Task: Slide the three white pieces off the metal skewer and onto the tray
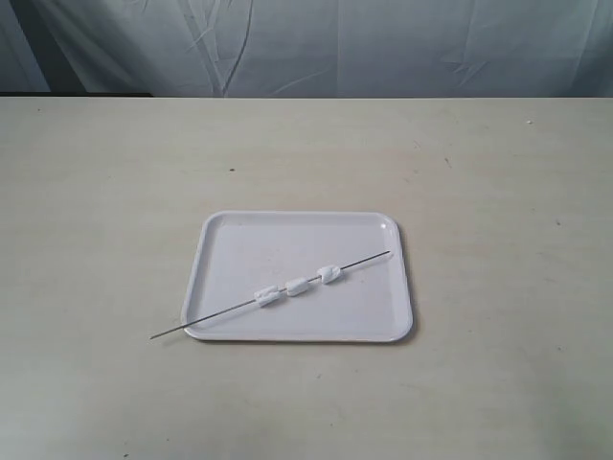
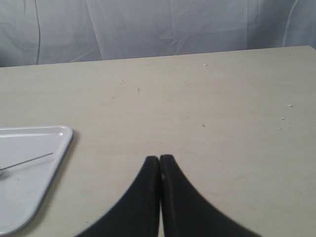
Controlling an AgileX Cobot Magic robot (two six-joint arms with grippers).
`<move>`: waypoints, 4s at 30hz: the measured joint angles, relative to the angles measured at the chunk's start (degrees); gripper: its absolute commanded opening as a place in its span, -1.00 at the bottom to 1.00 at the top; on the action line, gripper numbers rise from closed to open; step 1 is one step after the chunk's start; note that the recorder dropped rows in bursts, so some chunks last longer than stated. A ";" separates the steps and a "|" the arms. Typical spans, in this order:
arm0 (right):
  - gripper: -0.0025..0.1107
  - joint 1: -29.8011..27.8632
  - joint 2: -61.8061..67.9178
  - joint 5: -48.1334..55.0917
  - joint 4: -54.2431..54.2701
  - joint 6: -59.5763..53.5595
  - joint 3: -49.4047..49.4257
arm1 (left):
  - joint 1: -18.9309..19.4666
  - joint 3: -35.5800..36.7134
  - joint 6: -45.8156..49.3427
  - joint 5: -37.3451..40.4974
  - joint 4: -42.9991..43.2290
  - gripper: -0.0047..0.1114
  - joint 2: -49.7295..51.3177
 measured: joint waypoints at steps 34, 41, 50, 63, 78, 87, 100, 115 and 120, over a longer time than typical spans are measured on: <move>-0.97 0.00 0.00 0.00 0.00 0.00 0.00 | 0.00 -18.76 -15.17 -12.31 19.32 -0.08 9.30; -0.97 0.00 0.00 0.00 0.00 0.00 0.00 | 0.00 -19.28 -18.98 -24.30 22.79 0.00 20.94; -0.97 0.00 0.00 0.08 0.00 0.00 0.00 | 0.00 -27.69 -68.92 -11.87 68.72 -0.18 42.70; -0.97 0.00 0.00 0.08 0.00 0.10 0.00 | 0.00 -27.71 -101.86 -23.11 98.84 -0.38 59.31; -0.97 0.00 0.00 0.08 0.00 0.10 0.00 | 0.00 -27.81 -95.53 8.75 99.72 -0.92 59.79; -0.97 0.00 0.00 -24.18 5.43 0.49 0.00 | 0.00 -27.10 -86.14 15.07 84.66 -0.92 71.89; -0.97 0.00 1.41 -25.72 13.03 12.61 0.00 | 0.00 -30.61 32.02 43.54 -35.94 -0.92 78.64; -0.97 6.40 30.08 2.56 11.85 -0.29 -34.77 | -0.33 -34.66 67.75 54.55 -63.86 -0.20 79.29; -0.96 6.61 49.38 20.12 10.12 -3.21 -50.09 | -4.75 -37.10 69.12 52.84 -61.65 -0.25 79.33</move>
